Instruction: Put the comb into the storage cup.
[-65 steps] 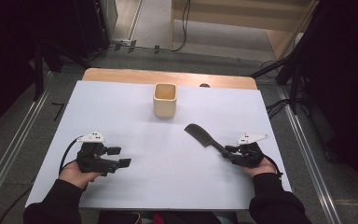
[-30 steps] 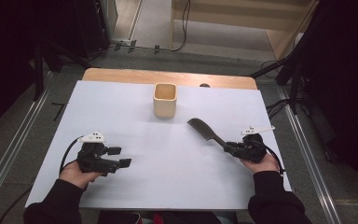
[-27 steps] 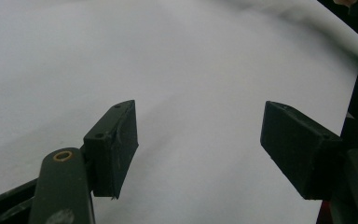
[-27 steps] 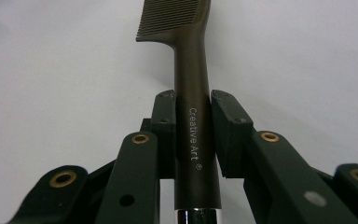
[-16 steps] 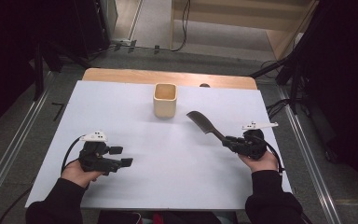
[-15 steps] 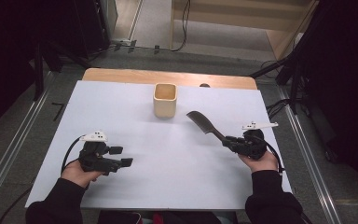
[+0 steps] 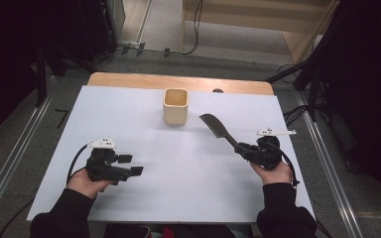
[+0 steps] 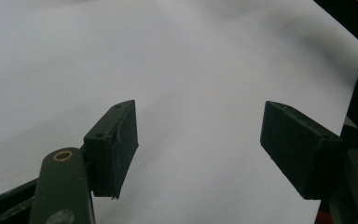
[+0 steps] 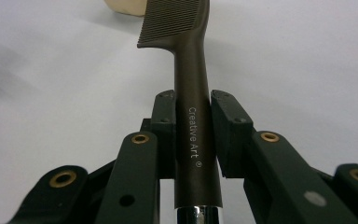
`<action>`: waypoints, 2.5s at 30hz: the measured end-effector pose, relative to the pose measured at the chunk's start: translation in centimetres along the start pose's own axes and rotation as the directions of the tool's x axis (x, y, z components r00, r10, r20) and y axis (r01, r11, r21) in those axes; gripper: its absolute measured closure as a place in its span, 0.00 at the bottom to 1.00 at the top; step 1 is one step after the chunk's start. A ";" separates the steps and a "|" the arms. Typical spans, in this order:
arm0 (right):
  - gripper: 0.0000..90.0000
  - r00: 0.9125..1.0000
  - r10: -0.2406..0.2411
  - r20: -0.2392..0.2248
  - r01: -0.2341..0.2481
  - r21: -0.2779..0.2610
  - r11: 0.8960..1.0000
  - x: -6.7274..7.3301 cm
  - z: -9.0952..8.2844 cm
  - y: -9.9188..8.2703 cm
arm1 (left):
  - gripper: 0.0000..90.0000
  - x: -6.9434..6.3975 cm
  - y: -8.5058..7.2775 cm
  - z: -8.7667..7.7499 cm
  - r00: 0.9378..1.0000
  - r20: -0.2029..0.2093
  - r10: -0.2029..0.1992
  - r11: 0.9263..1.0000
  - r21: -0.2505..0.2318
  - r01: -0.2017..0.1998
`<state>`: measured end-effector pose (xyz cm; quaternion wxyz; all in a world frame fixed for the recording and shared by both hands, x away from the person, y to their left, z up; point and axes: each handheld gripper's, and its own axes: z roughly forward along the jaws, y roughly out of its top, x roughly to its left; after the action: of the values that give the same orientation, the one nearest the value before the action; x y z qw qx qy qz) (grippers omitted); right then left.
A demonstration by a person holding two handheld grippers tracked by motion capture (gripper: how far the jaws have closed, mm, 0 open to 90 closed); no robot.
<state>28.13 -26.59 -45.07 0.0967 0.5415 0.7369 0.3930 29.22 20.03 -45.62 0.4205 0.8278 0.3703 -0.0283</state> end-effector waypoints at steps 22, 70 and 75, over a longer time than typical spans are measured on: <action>0.78 0.997 0.018 0.079 -0.014 -0.048 0.999 3.6 0.5 0.5 | 0.29 -1.2 2.1 0.2 0.999 0.033 -0.001 1.000 -0.030 0.002; 0.78 0.981 0.051 0.186 0.019 -0.355 0.935 9.5 3.4 -3.6 | 0.30 -4.6 8.7 4.1 0.998 0.060 0.012 1.000 -0.017 -0.011; 0.78 0.979 0.057 0.195 0.025 -0.397 0.918 10.1 3.6 -4.0 | 0.30 -4.9 9.2 4.7 0.998 0.057 0.009 1.000 -0.023 -0.007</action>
<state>23.27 -16.48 -47.31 0.2756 0.5537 0.6237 0.4779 32.79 10.31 -40.68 0.4404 0.8233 0.3551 -0.0460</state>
